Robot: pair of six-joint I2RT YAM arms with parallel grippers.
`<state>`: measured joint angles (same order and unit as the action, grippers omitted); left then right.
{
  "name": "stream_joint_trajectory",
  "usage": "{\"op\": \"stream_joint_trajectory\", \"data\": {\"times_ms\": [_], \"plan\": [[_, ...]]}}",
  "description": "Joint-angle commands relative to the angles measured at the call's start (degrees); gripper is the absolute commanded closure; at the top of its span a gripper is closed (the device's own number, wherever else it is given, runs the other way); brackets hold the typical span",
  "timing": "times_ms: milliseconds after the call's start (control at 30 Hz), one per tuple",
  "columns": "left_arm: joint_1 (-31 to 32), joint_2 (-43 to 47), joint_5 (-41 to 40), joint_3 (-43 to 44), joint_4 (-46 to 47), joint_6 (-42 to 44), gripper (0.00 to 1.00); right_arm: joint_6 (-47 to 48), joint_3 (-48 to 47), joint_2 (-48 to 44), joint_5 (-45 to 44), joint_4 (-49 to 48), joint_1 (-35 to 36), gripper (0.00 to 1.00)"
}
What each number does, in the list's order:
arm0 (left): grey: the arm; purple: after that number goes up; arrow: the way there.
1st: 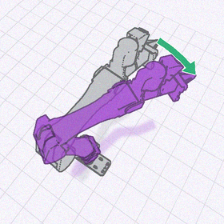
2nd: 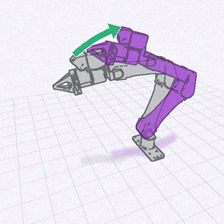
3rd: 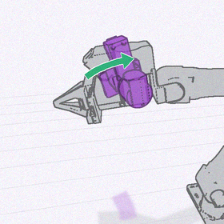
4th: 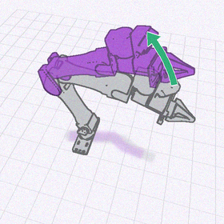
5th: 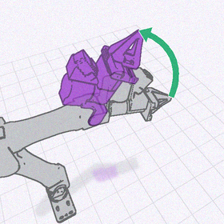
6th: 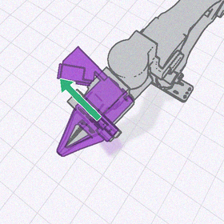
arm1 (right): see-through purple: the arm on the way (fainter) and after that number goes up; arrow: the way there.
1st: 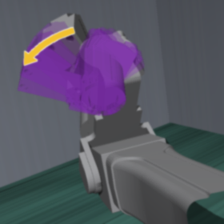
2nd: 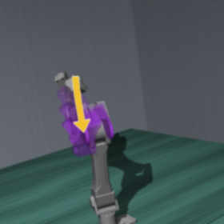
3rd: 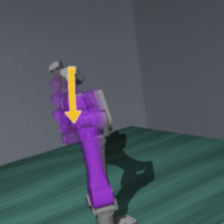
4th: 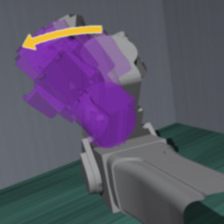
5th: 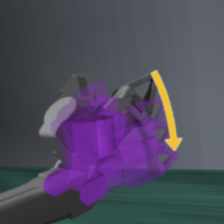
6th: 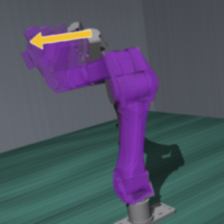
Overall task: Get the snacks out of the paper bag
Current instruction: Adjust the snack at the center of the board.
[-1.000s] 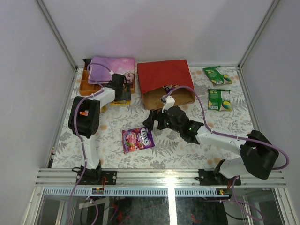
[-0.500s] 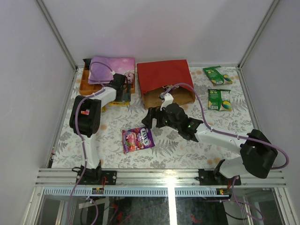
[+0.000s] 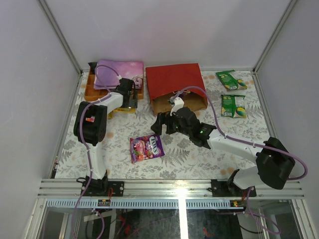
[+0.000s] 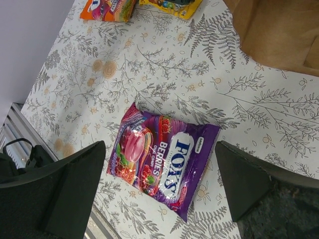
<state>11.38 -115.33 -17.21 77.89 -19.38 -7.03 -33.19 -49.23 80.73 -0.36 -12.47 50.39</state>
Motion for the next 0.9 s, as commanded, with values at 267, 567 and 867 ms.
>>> {"op": "stream_joint_trajectory", "data": {"times_ms": [267, 567, 867], "plan": [[-0.5, 9.5, 2.6, 2.0, -2.5, -3.7, 0.00, 0.0, 7.4, -8.8, -2.5, -4.4, -1.8, 0.01], [1.4, 21.8, 13.6, 3.6, 1.6, -4.6, 0.00, -12.7, 12.1, -8.9, 3.4, -8.7, -8.2, 0.01], [1.4, 31.0, 44.5, 0.5, 13.6, 1.0, 0.00, -33.9, 18.9, -2.5, 0.4, -28.6, -9.8, 0.01]]}}
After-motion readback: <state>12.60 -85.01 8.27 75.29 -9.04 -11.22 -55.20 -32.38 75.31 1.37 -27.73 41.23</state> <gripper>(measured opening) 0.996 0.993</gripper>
